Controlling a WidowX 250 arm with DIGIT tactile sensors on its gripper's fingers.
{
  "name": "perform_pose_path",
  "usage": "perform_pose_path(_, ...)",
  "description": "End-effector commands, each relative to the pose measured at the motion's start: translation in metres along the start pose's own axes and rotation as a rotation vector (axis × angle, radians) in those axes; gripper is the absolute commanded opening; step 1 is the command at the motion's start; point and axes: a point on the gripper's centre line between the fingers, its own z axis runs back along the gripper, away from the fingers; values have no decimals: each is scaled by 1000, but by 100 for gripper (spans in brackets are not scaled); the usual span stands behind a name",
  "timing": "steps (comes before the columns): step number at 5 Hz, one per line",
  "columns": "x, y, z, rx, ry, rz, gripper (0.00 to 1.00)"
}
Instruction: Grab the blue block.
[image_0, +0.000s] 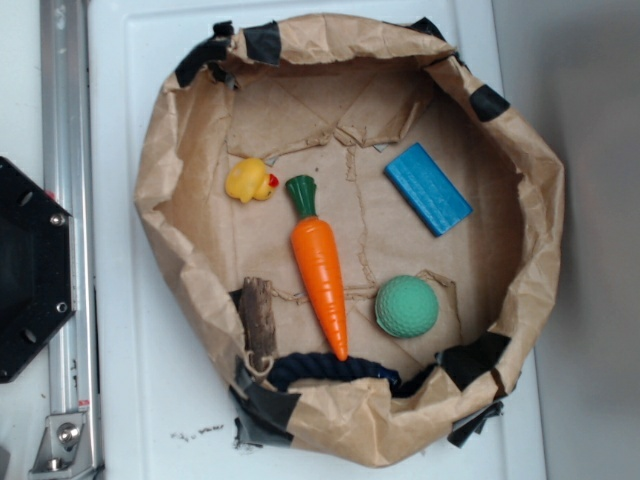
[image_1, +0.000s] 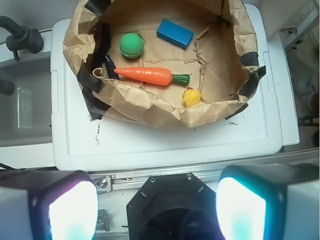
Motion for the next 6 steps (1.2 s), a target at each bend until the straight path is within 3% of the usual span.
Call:
perform_pose_path(1,0,0,0,0,0,0,100)
perform_pose_path(2,47,31,-34,105,-182,-43,100)
perform_pose_path(3,101,40,-52,161,-271,-189,100)
perform_pose_path(4,149,32,-83,159,-277,-356,100)
perform_pose_path(5,170,20,-135,172,-211,-483,100)
perform_pose_path(6,173,20,-177,176,-133,-567,100)
